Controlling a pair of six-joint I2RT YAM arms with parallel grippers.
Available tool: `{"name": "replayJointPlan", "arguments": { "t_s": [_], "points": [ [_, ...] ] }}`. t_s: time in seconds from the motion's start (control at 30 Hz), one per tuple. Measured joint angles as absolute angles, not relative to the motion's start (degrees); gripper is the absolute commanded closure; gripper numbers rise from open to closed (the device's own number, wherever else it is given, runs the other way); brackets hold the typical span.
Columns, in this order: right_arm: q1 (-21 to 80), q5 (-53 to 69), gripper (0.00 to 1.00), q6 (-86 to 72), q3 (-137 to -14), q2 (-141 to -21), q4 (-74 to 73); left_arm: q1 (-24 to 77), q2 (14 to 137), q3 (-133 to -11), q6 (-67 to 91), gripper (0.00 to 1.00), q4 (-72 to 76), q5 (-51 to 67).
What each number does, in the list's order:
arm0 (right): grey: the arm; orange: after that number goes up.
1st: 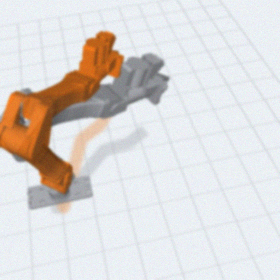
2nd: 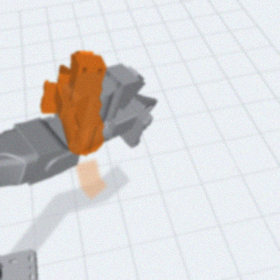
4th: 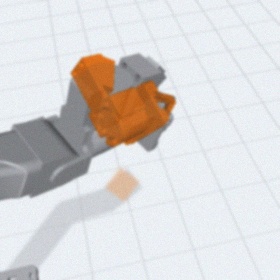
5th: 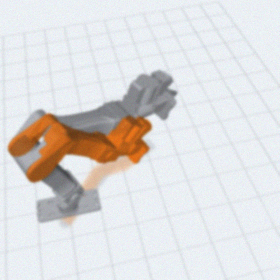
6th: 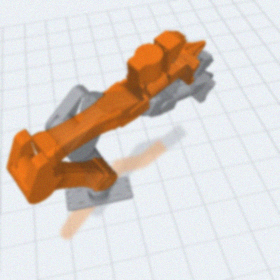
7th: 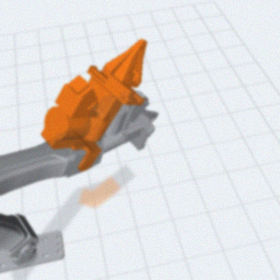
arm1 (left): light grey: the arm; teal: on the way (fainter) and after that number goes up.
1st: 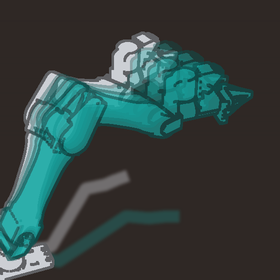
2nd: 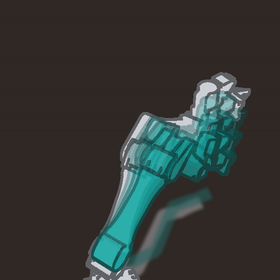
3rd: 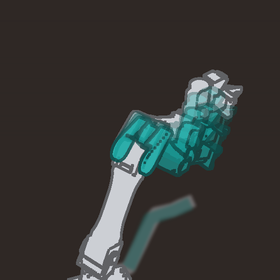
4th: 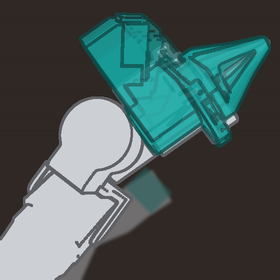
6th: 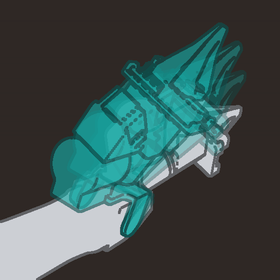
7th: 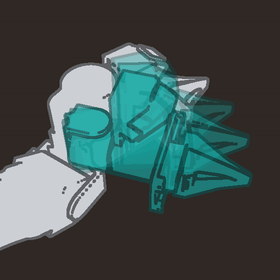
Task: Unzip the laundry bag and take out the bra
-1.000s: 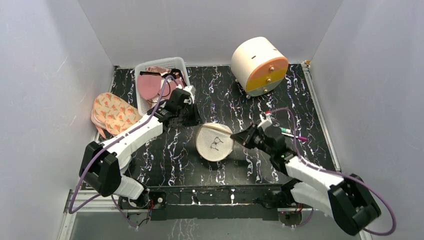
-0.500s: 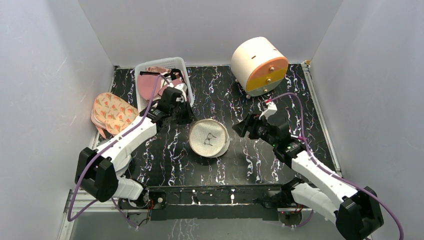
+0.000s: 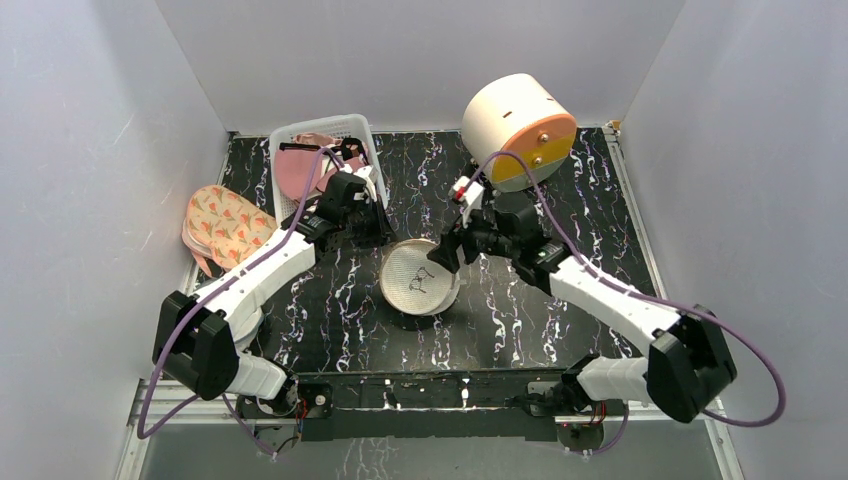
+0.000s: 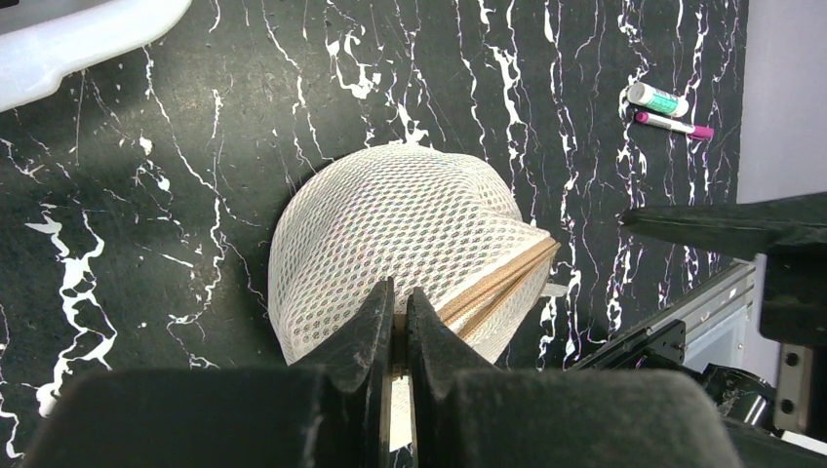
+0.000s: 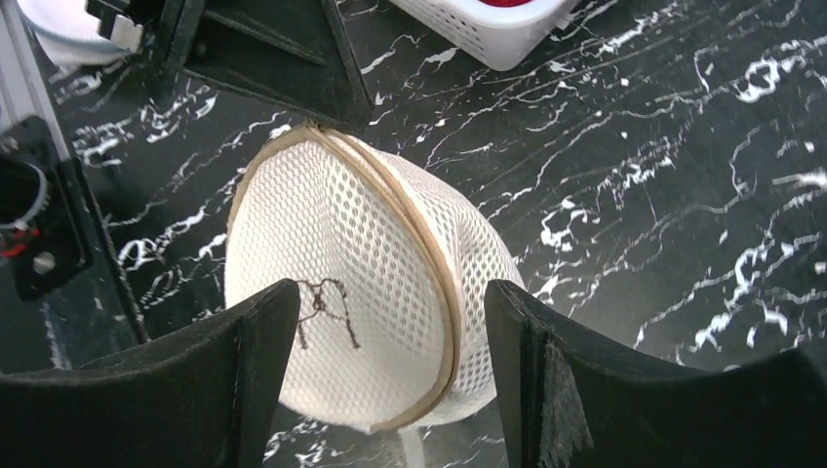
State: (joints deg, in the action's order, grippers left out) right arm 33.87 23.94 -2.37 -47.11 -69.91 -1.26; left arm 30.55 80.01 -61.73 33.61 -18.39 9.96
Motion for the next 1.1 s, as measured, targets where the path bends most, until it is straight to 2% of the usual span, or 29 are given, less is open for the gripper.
{"name": "replayJointPlan", "arguments": {
  "t_s": [0.23, 0.5, 1.1],
  "points": [
    [36.7, 26.3, 0.36, 10.0, -52.1, -78.9, -1.4, 30.5, 80.0, -61.7, 34.6, 1.0, -18.3, 11.0],
    [40.5, 27.0, 0.41, 20.8, -54.6, -82.3, -3.2, 30.5, 80.9, -61.5, 36.8, 1.0, -16.4, 13.8],
    [40.8, 26.6, 0.63, 23.4, -56.4, -85.1, -3.2, 30.5, 82.4, -60.8, 37.3, 1.0, -15.4, 16.9]
  ]
}}
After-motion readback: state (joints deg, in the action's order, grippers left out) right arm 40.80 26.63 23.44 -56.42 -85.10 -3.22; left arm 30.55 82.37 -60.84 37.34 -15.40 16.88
